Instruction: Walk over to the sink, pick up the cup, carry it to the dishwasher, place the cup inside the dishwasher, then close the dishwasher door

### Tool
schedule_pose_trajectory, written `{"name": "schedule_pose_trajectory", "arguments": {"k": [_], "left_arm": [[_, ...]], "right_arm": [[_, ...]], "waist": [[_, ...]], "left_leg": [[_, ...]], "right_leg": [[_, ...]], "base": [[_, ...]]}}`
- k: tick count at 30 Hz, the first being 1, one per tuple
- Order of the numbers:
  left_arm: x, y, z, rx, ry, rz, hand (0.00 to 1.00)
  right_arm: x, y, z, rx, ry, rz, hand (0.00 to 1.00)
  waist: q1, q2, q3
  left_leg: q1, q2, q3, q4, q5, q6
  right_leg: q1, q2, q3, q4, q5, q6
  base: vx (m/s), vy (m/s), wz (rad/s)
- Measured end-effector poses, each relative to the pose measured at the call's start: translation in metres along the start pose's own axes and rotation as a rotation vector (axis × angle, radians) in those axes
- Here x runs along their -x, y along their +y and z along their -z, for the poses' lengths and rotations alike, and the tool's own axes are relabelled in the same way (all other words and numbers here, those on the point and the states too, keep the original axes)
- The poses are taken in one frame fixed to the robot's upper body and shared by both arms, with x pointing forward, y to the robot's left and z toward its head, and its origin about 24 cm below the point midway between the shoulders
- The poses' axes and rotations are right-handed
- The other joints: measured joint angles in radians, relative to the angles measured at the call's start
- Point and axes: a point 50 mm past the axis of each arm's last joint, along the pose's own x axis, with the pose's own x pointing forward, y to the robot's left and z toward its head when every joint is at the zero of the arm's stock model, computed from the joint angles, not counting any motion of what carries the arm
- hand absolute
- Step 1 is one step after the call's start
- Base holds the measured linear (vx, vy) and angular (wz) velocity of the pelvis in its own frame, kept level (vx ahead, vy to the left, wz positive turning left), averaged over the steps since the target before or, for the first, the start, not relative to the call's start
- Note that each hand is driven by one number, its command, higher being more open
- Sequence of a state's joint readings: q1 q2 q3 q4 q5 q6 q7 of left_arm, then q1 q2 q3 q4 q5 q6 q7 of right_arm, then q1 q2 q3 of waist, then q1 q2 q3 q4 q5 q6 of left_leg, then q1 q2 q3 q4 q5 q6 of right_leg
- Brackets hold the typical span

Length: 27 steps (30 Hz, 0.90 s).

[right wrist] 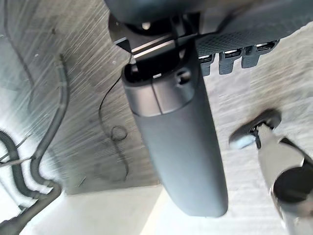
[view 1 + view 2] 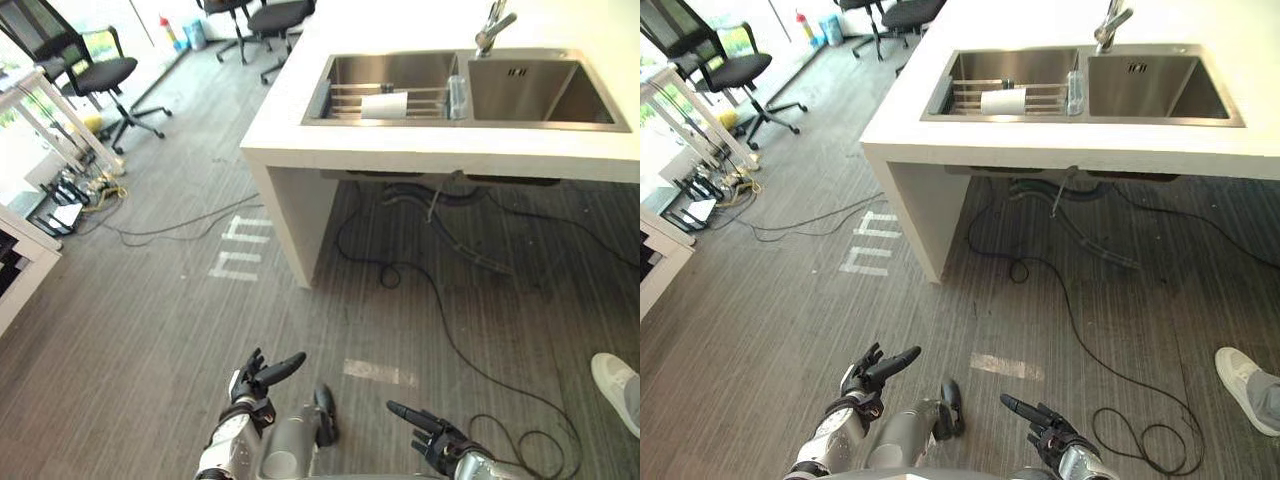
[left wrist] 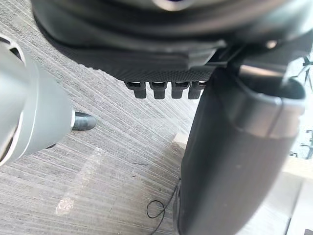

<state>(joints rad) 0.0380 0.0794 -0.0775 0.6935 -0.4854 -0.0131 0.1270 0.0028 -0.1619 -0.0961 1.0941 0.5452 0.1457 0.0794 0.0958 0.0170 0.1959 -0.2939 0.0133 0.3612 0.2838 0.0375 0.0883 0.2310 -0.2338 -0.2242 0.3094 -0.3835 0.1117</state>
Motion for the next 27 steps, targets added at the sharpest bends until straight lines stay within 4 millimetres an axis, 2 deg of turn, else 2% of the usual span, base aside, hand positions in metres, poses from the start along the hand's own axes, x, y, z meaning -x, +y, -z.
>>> {"name": "schedule_pose_trajectory", "arguments": {"k": [1,2,3,4,5,6,7,8,9,10,11,12,13,14,15,16,17,18,20,22,24,25,26,27], "left_arm": [[0.001,-0.002,0.001,-0.007,-0.005,0.002,1.00],[0.002,0.001,0.001,-0.011,-0.014,-0.003,1.00],[0.004,0.005,-0.001,-0.016,-0.033,-0.010,1.00],[0.005,0.007,-0.003,-0.018,-0.049,-0.014,1.00],[0.006,0.008,-0.008,-0.016,-0.085,-0.027,1.00],[0.008,0.006,-0.014,-0.007,-0.131,-0.028,1.00],[0.009,0.005,-0.018,-0.002,-0.161,-0.024,1.00],[0.010,0.001,-0.031,0.007,-0.233,-0.011,1.00],[0.010,0.002,-0.044,0.002,-0.303,-0.004,1.00],[0.010,0.003,-0.050,-0.005,-0.331,-0.002,1.00],[0.010,0.006,-0.059,-0.017,-0.375,-0.006,1.00],[0.010,0.008,-0.062,-0.023,-0.394,-0.013,1.00],[0.012,0.015,-0.069,-0.048,-0.432,-0.035,1.00],[0.014,0.017,-0.073,-0.025,-0.460,-0.051,1.00],[0.016,0.016,-0.073,-0.005,-0.469,-0.054,1.00],[0.021,0.011,-0.077,0.024,-0.509,-0.047,1.00],[0.024,0.008,-0.082,0.026,-0.544,-0.044,1.00],[0.024,0.005,-0.082,0.031,-0.545,-0.043,1.00],[0.026,-0.004,-0.082,-0.006,-0.557,-0.043,1.00],[0.028,-0.012,-0.085,-0.022,-0.580,-0.040,1.00],[0.031,-0.013,-0.090,-0.010,-0.612,-0.062,1.00],[0.036,-0.012,-0.096,0.002,-0.651,-0.091,1.00],[0.040,-0.012,-0.101,0.023,-0.678,-0.102,1.00],[0.053,-0.015,-0.116,0.074,-0.768,-0.115,1.00]], "right_arm": [[0.001,-0.004,-0.001,-0.039,-0.026,0.018,1.00],[0.000,-0.003,-0.003,-0.045,-0.040,0.024,1.00],[0.001,-0.004,-0.001,-0.055,-0.048,0.035,1.00],[0.001,-0.003,-0.002,-0.065,-0.054,0.038,1.00],[0.000,-0.002,-0.005,-0.067,-0.070,0.044,1.00],[0.001,-0.005,-0.009,-0.080,-0.087,0.054,1.00],[0.001,-0.007,-0.010,-0.086,-0.095,0.059,1.00],[0.002,-0.009,-0.014,-0.109,-0.109,0.064,1.00],[0.002,-0.010,-0.016,-0.127,-0.121,0.062,1.00],[0.002,-0.010,-0.017,-0.134,-0.125,0.060,1.00],[0.003,-0.011,-0.016,-0.152,-0.126,0.058,1.00],[0.003,-0.013,-0.014,-0.162,-0.119,0.060,1.00],[0.003,-0.017,-0.003,-0.179,-0.080,0.069,1.00],[0.004,-0.021,0.001,-0.194,-0.070,0.075,1.00],[0.005,-0.025,-0.001,-0.199,-0.067,0.081,1.00],[0.006,-0.030,0.000,-0.209,-0.051,0.085,1.00],[0.006,-0.031,0.002,-0.198,-0.028,0.091,1.00],[0.006,-0.033,0.003,-0.189,-0.024,0.098,1.00],[0.008,-0.035,0.017,-0.185,0.060,0.104,1.00],[0.010,-0.036,0.032,-0.197,0.114,0.108,1.00],[0.011,-0.036,0.029,-0.185,0.097,0.099,1.00],[0.011,-0.036,0.029,-0.157,0.107,0.094,1.00],[0.011,-0.037,0.030,-0.154,0.110,0.092,1.00],[0.012,-0.040,0.031,-0.158,0.116,0.097,1.00]], "waist": [[-0.010,-0.016,0.001],[-0.010,-0.025,-0.012],[-0.015,-0.049,-0.026],[-0.015,-0.057,-0.027],[-0.014,-0.062,-0.024],[-0.016,-0.055,-0.023],[-0.016,-0.046,-0.023],[-0.018,-0.038,-0.025],[-0.020,-0.030,-0.022],[-0.025,-0.028,-0.020],[-0.030,-0.028,-0.019],[-0.032,-0.029,-0.018],[-0.034,-0.049,-0.020],[-0.030,-0.054,-0.023],[-0.028,-0.037,-0.026],[-0.026,-0.016,-0.026],[-0.023,-0.010,-0.020],[-0.028,0.003,-0.019],[-0.028,0.016,-0.029],[-0.040,0.007,-0.035],[-0.049,0.007,-0.035],[-0.048,0.003,-0.037],[-0.048,0.003,-0.037],[-0.053,0.019,-0.028]], "left_leg": [[0.026,-0.007,-0.008,-0.001,-0.007,0.004],[0.049,-0.010,-0.006,-0.006,-0.024,0.005],[0.095,-0.016,-0.012,-0.032,-0.053,-0.001],[0.125,-0.017,-0.013,-0.046,-0.061,-0.009],[0.182,-0.016,-0.021,-0.061,-0.081,-0.016],[0.238,-0.012,-0.046,-0.082,-0.092,-0.027],[0.256,-0.001,-0.056,-0.088,-0.103,-0.038],[0.281,0.030,-0.076,-0.087,-0.126,-0.049],[0.299,0.066,-0.102,-0.074,-0.143,-0.068],[0.303,0.084,-0.116,-0.060,-0.149,-0.083],[0.316,0.111,-0.145,-0.036,-0.169,-0.117],[0.329,0.118,-0.165,-0.025,-0.184,-0.134],[0.356,0.123,-0.213,-0.007,-0.215,-0.172],[0.371,0.138,-0.246,-0.002,-0.246,-0.196],[0.365,0.154,-0.264,-0.004,-0.254,-0.210],[0.347,0.175,-0.292,-0.006,-0.256,-0.221],[0.339,0.188,-0.304,-0.016,-0.250,-0.233],[0.339,0.198,-0.316,-0.025,-0.249,-0.233],[0.373,0.218,-0.334,-0.067,-0.231,-0.212],[0.377,0.220,-0.321,-0.076,-0.227,-0.197],[0.371,0.212,-0.309,-0.055,-0.230,-0.163],[0.335,0.204,-0.288,0.021,-0.230,-0.125],[0.307,0.202,-0.275,0.076,-0.227,-0.100],[0.241,0.216,-0.270,0.223,-0.202,-0.080]], "right_leg": [[-0.092,-0.033,0.011,0.221,0.042,0.078],[-0.164,-0.057,0.027,0.375,0.109,0.113],[-0.242,-0.088,0.042,0.553,0.252,0.109],[-0.273,-0.109,0.041,0.628,0.288,0.098],[-0.325,-0.141,0.013,0.729,0.223,0.036],[-0.364,-0.169,-0.038,0.727,0.151,-0.005],[-0.385,-0.172,-0.064,0.690,0.131,-0.013],[-0.428,-0.163,-0.108,0.551,0.120,-0.026],[-0.457,-0.141,-0.111,0.366,0.137,-0.011],[-0.461,-0.130,-0.102,0.269,0.164,-0.003],[-0.465,-0.116,-0.083,0.134,0.245,-0.011],[-0.464,-0.112,-0.070,0.107,0.311,-0.014],[-0.454,-0.099,-0.046,0.109,0.536,-0.029],[-0.432,-0.093,-0.049,0.153,0.469,-0.006],[-0.428,-0.078,-0.061,0.152,0.441,0.000],[-0.417,-0.051,-0.072,0.131,0.380,0.010],[-0.404,-0.034,-0.090,0.099,0.320,-0.003],[-0.399,-0.019,-0.099,0.092,0.318,-0.007],[-0.371,0.028,-0.107,0.055,0.307,-0.023],[-0.372,0.028,-0.111,0.062,0.288,-0.019],[-0.383,0.025,-0.096,0.062,0.267,-0.013],[-0.387,0.018,-0.083,0.054,0.264,-0.012],[-0.384,0.016,-0.082,0.045,0.264,-0.012],[-0.339,0.029,-0.087,0.000,0.267,-0.015]], "base": [[0.40,0.056,0.21],[0.47,0.089,0.13],[0.39,0.065,-0.05],[0.39,0.023,-0.07],[0.35,-0.011,-0.07],[0.32,-0.032,-0.02],[0.29,-0.084,0.16],[0.28,-0.150,0.32],[0.29,-0.180,0.44],[0.30,-0.236,0.65],[0.24,-0.213,0.65],[0.32,-0.289,0.91],[0.35,-0.383,0.87],[0.36,-0.419,0.76],[0.37,-0.503,0.50],[0.26,-0.367,0.27],[0.24,-0.339,0.22],[0.19,-0.225,0.04],[0.22,-0.163,-0.12],[0.18,-0.038,-0.04],[0.16,0.027,-0.14],[0.09,0.040,-0.14],[0.15,-0.006,0.06],[0.16,-0.049,0.32]]}}
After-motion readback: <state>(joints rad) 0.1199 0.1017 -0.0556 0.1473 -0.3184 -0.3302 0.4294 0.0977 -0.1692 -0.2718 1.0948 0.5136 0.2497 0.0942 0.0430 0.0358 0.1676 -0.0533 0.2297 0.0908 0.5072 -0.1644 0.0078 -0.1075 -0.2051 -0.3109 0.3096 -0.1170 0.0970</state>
